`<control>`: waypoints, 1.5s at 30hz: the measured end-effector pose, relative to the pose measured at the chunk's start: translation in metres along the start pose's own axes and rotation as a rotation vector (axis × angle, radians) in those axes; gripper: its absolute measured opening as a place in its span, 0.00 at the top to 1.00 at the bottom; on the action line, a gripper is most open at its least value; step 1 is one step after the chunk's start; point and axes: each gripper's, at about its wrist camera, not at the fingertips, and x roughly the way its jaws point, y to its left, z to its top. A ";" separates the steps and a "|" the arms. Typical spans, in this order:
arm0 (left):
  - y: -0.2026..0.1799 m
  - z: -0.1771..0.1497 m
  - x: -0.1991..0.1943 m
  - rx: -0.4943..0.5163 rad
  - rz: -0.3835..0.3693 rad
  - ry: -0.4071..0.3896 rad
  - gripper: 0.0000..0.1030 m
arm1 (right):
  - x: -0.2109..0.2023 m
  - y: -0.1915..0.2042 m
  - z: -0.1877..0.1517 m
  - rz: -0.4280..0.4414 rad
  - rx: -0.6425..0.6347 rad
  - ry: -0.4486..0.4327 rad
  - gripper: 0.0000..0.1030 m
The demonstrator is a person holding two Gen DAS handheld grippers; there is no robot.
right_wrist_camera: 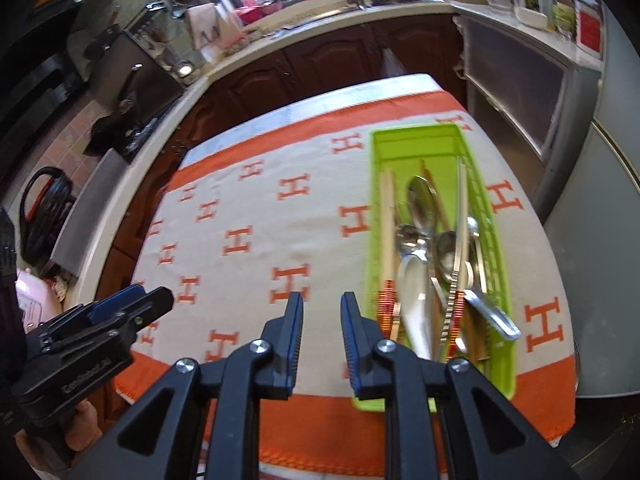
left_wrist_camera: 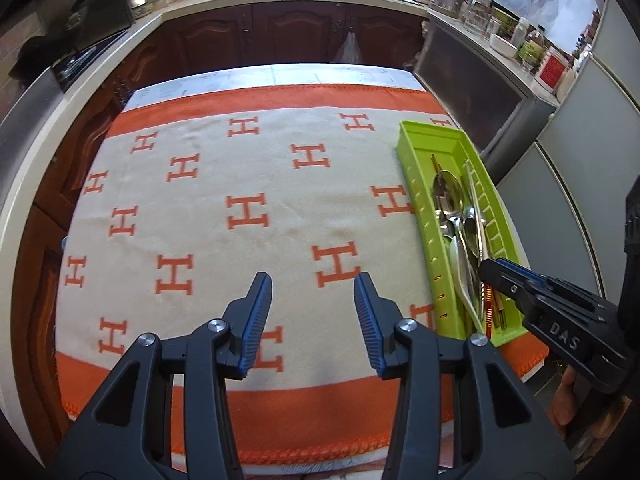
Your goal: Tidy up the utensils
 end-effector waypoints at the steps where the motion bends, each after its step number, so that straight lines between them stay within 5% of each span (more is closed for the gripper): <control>1: 0.006 -0.003 -0.006 -0.010 0.015 -0.007 0.61 | -0.004 0.007 0.000 0.010 -0.010 -0.009 0.81; 9: 0.048 -0.017 -0.062 -0.061 0.108 -0.115 0.40 | -0.044 0.063 0.001 0.080 -0.096 -0.102 0.62; 16: 0.067 -0.025 -0.101 -0.099 0.127 -0.181 0.27 | -0.058 0.080 -0.003 0.050 -0.145 -0.149 0.58; 45: 0.061 -0.018 -0.101 -0.079 0.110 -0.189 0.23 | -0.051 0.086 -0.012 0.008 -0.163 -0.140 0.58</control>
